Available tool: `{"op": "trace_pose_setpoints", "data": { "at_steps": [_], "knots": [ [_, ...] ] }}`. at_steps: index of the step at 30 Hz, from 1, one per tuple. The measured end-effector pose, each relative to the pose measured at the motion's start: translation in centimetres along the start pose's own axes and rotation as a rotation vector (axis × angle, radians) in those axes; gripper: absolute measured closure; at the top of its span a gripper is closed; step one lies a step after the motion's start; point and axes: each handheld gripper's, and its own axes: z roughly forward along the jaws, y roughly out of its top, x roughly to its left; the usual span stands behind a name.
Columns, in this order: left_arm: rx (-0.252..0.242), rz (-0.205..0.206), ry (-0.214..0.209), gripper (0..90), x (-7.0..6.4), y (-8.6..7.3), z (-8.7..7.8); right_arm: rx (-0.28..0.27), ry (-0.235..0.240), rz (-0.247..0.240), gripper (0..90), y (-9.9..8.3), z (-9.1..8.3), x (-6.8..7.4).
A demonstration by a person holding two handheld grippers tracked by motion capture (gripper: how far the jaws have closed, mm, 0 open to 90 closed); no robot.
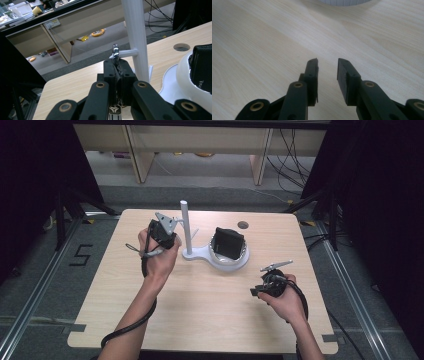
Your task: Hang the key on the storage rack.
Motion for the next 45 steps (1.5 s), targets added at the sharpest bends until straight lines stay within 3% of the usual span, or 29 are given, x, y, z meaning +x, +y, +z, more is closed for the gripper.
{"op": "trace_pose_setpoints", "data": {
  "at_steps": [8, 13, 21, 34, 40, 45],
  "knots": [
    [-0.019, 0.079, 0.059, 85.6, -1.1, -0.4, 0.1, 0.0, 0.004, -0.002, 70.9, 0.0, 0.2, -0.1],
    [-0.031, 0.098, 0.045, 81.7, -1.8, -0.6, 0.3, 0.0, 0.004, -0.003, 70.9, 0.0, 0.1, -0.2],
    [-0.032, 0.019, -0.049, 68.0, -1.9, -0.9, 0.3, 0.001, 0.005, 0.003, 70.5, -0.1, 0.0, -0.2],
    [0.015, -0.042, -0.123, 59.9, -0.3, -2.2, -0.7, -0.007, 0.0, -0.01, 70.2, -0.1, 0.1, -0.3],
    [0.035, -0.093, -0.215, 54.5, 0.3, -3.4, -1.0, 0.001, 0.002, 0.006, 70.1, -0.1, 0.0, -0.2],
    [0.032, -0.083, -0.223, 50.8, 1.3, -4.9, -1.5, 0.001, -0.001, 0.004, 70.1, -0.2, 0.0, -0.2]
  ]
}}
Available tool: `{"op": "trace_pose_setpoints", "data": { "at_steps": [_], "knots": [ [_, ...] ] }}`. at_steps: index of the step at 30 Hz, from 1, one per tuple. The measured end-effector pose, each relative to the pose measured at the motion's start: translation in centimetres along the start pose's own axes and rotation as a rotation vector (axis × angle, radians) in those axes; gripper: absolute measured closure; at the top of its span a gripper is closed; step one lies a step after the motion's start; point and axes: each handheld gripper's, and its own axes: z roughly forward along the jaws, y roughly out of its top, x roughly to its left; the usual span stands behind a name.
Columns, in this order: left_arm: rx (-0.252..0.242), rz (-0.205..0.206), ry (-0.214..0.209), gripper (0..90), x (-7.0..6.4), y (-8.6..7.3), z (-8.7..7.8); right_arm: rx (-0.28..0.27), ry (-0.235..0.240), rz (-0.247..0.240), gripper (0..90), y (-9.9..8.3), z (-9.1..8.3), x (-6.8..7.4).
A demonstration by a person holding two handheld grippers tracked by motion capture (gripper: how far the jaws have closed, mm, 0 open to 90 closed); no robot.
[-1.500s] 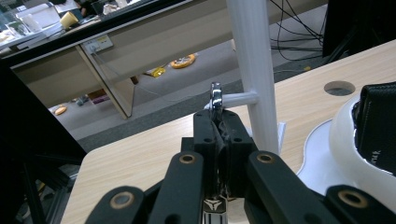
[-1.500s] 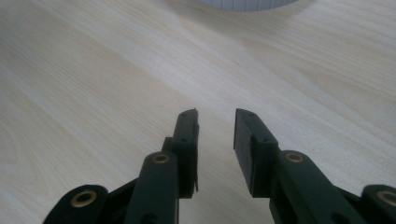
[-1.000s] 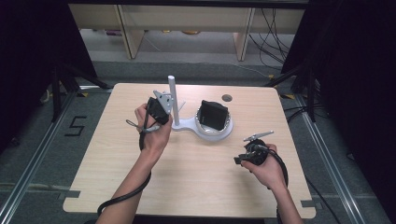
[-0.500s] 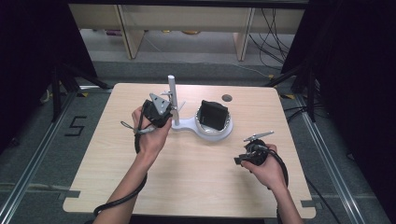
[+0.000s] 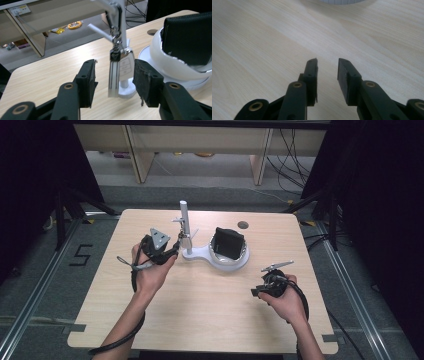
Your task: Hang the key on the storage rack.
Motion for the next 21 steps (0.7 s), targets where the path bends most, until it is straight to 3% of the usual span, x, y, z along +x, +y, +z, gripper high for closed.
{"op": "trace_pose_setpoints", "data": {
  "at_steps": [7, 10, 14, 15, 21],
  "knots": [
    [-0.021, 0.033, -0.025, 43.8, 1.6, -3.5, -1.3, 0.006, 0.0, 0.003, 69.6, -0.1, 0.3, -0.2],
    [-0.013, -0.002, -0.044, 41.2, 2.1, -5.9, -1.9, 0.0, -0.003, -0.008, 69.2, -0.2, 0.5, -0.4],
    [-0.006, -0.018, -0.041, 38.8, 2.8, -9.0, -2.6, 0.005, -0.014, 0.032, 68.5, -0.3, 0.7, -0.2],
    [-0.012, -0.029, -0.04, 38.7, 2.8, -9.7, -2.7, 0.0, -0.015, 0.002, 68.3, -0.3, 0.7, -0.5],
    [-0.049, -0.039, -0.039, 38.6, 3.0, -12.0, -3.4, -0.006, -0.012, -0.009, 66.8, -0.4, 0.8, -0.4]
  ]
}}
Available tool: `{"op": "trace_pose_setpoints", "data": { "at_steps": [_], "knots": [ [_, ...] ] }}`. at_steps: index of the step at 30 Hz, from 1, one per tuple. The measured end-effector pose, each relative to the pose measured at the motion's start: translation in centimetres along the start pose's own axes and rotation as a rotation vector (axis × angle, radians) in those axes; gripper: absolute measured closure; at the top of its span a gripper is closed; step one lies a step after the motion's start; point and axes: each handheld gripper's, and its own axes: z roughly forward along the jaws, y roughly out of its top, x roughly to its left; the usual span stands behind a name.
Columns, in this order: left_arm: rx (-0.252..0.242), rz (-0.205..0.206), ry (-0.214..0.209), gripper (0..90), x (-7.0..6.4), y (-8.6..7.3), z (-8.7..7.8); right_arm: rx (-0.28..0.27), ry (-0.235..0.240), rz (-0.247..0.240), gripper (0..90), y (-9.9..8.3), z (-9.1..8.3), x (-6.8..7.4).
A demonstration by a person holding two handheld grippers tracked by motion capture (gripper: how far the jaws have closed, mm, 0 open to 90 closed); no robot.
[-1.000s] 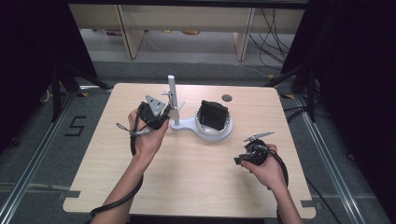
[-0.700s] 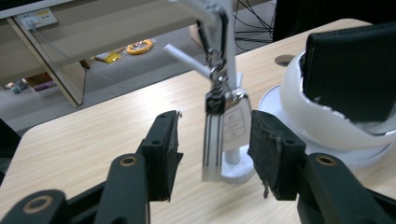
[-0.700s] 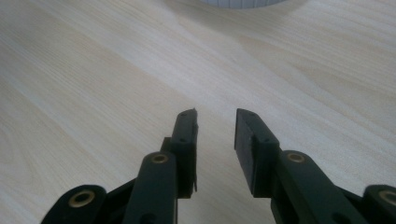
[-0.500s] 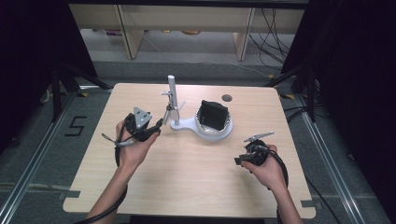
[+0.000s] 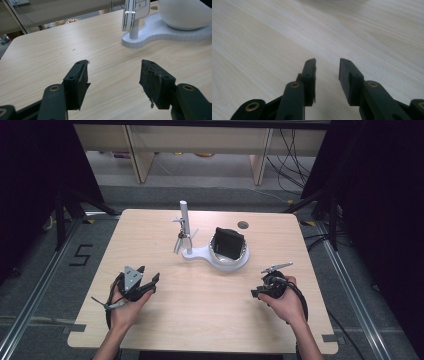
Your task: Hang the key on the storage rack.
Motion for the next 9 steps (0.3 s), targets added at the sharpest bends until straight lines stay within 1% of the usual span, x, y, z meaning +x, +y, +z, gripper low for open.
{"op": "trace_pose_setpoints", "data": {
  "at_steps": [1, 2, 3, 4, 5, 6, 7, 8, 9],
  "knots": [
    [-0.005, -0.001, -0.001, 38.5, -0.01, -0.13, -0.07, -0.002, -0.005, 0.006, 66.5, 0.0, -0.06, 0.06],
    [-0.012, -0.006, 0.0, 38.5, -0.07, -0.2, -0.11, 0.0, 0.002, 0.005, 66.1, 0.01, -0.15, 0.07],
    [-0.019, -0.008, -0.001, 38.5, -0.11, -0.24, -0.14, -0.012, -0.006, -0.001, 65.8, 0.01, -0.16, 0.02],
    [-0.022, -0.009, -0.002, 38.5, -0.15, -0.22, -0.15, -0.012, 0.002, -0.006, 65.4, 0.0, -0.31, -0.02],
    [-0.022, -0.01, -0.004, 38.3, -0.17, -0.18, -0.12, -0.008, 0.001, 0.02, 65.0, -0.01, -0.38, 0.11],
    [-0.023, -0.013, -0.006, 38.1, -0.19, -0.15, -0.09, -0.019, 0.003, -0.006, 64.6, -0.01, -0.5, -0.08],
    [-0.033, -0.018, -0.01, 38.0, -0.21, -0.14, -0.02, -0.023, 0.004, 0.001, 64.1, 0.0, -0.49, -0.16],
    [-0.036, -0.016, -0.012, 37.8, -0.25, -0.1, 0.0, -0.013, 0.008, 0.011, 63.5, 0.01, -0.6, -0.18],
    [-0.036, -0.017, -0.016, 37.5, -0.28, -0.06, 0.03, -0.031, 0.007, -0.005, 63.2, 0.0, -0.64, -0.27]
  ]
}}
